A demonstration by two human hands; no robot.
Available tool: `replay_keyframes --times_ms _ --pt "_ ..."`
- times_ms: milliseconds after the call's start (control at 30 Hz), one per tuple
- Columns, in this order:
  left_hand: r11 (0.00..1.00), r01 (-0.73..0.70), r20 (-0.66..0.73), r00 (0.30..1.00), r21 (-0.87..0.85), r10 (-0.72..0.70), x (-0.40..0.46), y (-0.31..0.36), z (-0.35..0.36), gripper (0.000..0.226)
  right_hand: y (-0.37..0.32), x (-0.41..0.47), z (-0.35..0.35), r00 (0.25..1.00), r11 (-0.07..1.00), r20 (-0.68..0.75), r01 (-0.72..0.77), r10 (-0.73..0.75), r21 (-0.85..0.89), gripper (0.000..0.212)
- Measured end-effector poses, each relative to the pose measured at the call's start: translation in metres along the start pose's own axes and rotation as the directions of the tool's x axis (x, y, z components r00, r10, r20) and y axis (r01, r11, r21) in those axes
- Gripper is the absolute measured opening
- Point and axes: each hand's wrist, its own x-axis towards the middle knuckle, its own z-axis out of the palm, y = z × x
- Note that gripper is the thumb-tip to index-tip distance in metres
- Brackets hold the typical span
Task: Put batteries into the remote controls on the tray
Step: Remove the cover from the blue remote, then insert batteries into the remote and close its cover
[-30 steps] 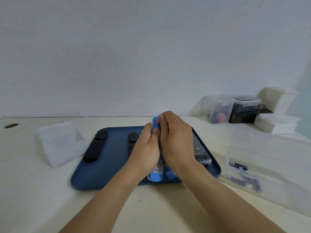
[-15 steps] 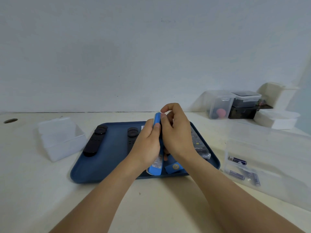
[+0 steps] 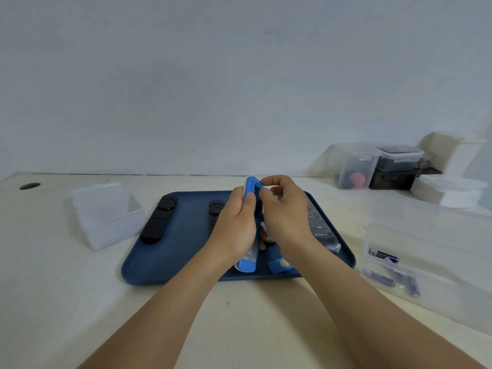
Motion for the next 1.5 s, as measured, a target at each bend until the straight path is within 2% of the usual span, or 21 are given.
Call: replay_keyframes --times_ms 67,133,233,300,467,567,633,733,833,900,967,1033,1200,1300,1367,1433,1500 --pt "1.0 0.02 -0.006 1.0 -0.014 -0.02 0.002 0.0 -0.002 0.029 -0.005 0.001 -0.001 0.967 0.936 0.069 -0.253 0.243 0.245 0.014" --pt "0.988 0.086 0.016 0.996 -0.128 -0.085 0.003 0.001 -0.003 0.029 -0.01 0.003 -0.006 0.873 0.754 0.244 -0.487 0.422 0.44 0.015" --pt "0.954 0.141 0.004 0.989 -0.265 -0.145 0.005 0.003 -0.004 0.026 -0.011 0.009 -0.013 0.772 0.454 0.425 -0.627 0.474 0.633 0.018" --pt "0.939 0.155 -0.021 0.985 -0.308 -0.17 0.007 0.003 -0.007 0.026 -0.008 0.013 -0.014 0.754 0.354 0.457 -0.636 0.471 0.685 0.016" --pt "0.903 0.166 -0.109 0.968 -0.397 -0.226 0.005 0.008 -0.047 0.024 -0.01 0.009 -0.008 0.708 0.347 0.487 -0.689 0.511 0.637 0.01" --pt "0.904 0.103 -0.226 0.951 -0.416 -0.212 0.004 0.02 -0.092 0.03 -0.021 0.009 0.016 0.706 0.43 0.51 -0.706 0.491 0.563 0.016" --pt "0.915 0.07 -0.311 0.928 -0.397 -0.206 0.004 0.027 -0.129 0.031 -0.036 0.006 0.047 0.695 0.558 0.55 -0.71 0.462 0.429 0.017" --pt "0.933 0.068 -0.443 0.866 -0.353 -0.23 0.001 0.021 -0.182 0.026 -0.057 0.0 0.102 0.657 0.769 0.622 -0.626 0.426 0.134 0.026" --pt "0.913 0.103 -0.527 0.788 -0.396 -0.318 -0.011 -0.001 -0.223 0.022 -0.069 0.002 0.162 0.596 0.888 0.688 -0.43 0.413 -0.16 0.027" --pt "0.864 0.091 -0.486 0.796 -0.495 -0.362 -0.021 -0.019 -0.234 0.019 -0.073 0.005 0.195 0.602 0.911 0.684 -0.261 0.413 -0.32 0.025" --pt "0.794 0.042 -0.398 0.848 -0.606 -0.349 -0.027 -0.029 -0.237 0.017 -0.072 0.011 0.223 0.62 0.903 0.67 -0.169 0.408 -0.394 0.024" --pt "0.765 -0.001 -0.332 0.901 -0.644 -0.278 -0.028 -0.031 -0.236 0.021 -0.07 0.013 0.24 0.636 0.888 0.655 -0.108 0.408 -0.447 0.024" --pt "0.793 0.028 -0.298 0.918 -0.608 -0.261 -0.028 -0.035 -0.233 0.019 -0.061 0.012 0.252 0.65 0.824 0.639 0.033 0.412 -0.565 0.035" --pt "0.812 0.039 -0.298 0.919 -0.583 -0.259 -0.029 -0.031 -0.229 0.019 -0.071 0.004 0.231 0.683 0.845 0.671 0.148 0.288 -0.514 0.031" --pt "0.824 0.039 -0.294 0.924 -0.566 -0.245 -0.03 -0.026 -0.227 0.021 -0.081 -0.004 0.2 0.718 0.839 0.681 0.28 0.14 -0.467 0.023" --pt "0.817 0.041 -0.258 0.939 -0.576 -0.229 -0.032 -0.02 -0.215 0.024 -0.093 -0.014 0.152 0.731 0.74 0.682 0.458 0.001 -0.492 0.017" --pt "0.786 0.09 -0.173 0.954 -0.611 -0.244 -0.032 -0.013 -0.185 0.023 -0.098 -0.018 0.094 0.758 0.589 0.651 0.548 -0.049 -0.594 0.018"
